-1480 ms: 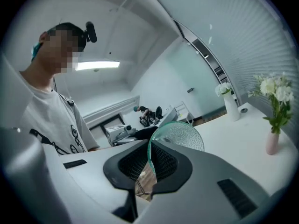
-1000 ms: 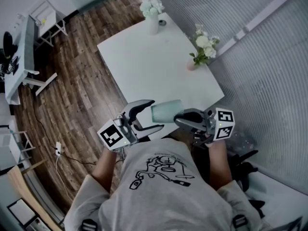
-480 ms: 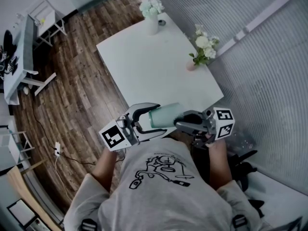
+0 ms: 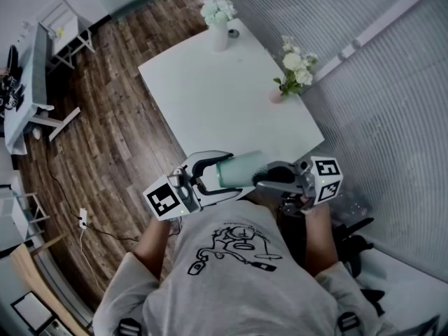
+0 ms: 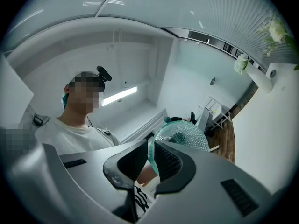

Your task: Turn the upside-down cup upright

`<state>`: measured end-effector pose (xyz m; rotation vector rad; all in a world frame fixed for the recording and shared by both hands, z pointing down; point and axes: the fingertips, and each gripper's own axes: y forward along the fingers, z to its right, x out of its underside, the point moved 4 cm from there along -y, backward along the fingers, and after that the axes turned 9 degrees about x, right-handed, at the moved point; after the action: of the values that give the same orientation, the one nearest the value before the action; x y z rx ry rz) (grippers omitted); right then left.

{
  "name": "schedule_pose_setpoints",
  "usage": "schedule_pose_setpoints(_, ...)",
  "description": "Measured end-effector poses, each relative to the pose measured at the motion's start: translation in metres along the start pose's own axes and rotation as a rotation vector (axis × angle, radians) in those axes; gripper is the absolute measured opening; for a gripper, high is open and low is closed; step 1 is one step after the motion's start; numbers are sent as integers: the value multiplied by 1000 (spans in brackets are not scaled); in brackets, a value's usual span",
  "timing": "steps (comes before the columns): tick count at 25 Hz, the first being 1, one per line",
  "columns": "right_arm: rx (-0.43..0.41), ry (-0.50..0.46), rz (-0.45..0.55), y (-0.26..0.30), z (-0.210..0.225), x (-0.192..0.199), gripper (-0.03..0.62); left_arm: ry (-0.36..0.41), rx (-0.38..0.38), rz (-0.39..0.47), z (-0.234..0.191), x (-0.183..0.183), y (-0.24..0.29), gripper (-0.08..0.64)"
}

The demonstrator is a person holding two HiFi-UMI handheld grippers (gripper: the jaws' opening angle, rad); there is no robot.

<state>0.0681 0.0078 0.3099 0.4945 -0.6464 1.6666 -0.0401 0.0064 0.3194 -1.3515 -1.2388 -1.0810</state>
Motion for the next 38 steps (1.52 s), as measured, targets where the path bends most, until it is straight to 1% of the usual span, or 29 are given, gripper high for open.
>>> schedule_pose_setpoints(5, 58, -65, -43, 2, 1, 1, 52, 10, -1, -1, -1, 1, -1, 305)
schedule_pose_setpoints(6, 66, -74, -49, 2, 0, 1, 61, 9, 0, -3, -1, 1, -1, 305)
schedule_pose_setpoints(8, 74, -84, -62, 1, 0, 0, 113, 8, 1, -1, -2, 1, 0, 305)
schedule_pose_setpoints(9, 78, -86, -66, 1, 0, 0, 130, 10, 1, 0, -2, 1, 0, 305)
schedule_pose_setpoints(13, 108, -97, -70, -2, 1, -1, 159, 15, -2, 12, -3, -1, -1, 305)
schedule_pose_setpoints(17, 178, -153, -101, -7, 1, -2, 199, 11, -13, 14, -5, -2, -2, 305)
schedule_pose_setpoints(21, 271, -266, -175, -8, -2, -2, 236, 4, -25, 20, -10, -1, -3, 305)
schedule_pose_setpoints(27, 487, -480, -309, -5, 10, 3, 279, 0, -39, 22, -17, 3, -6, 305)
schedule_pose_setpoints(29, 548, -544, -344, -5, 14, 4, 284, -1, -42, 22, -18, 3, -6, 305)
schedule_pose_setpoints(32, 613, -638, -375, -4, 14, 1, 295, -3, -47, 21, -19, 3, -5, 305)
schedule_pose_setpoints(38, 738, -852, -506, -2, 13, 2, 327, -5, -59, 17, -21, 4, -7, 305)
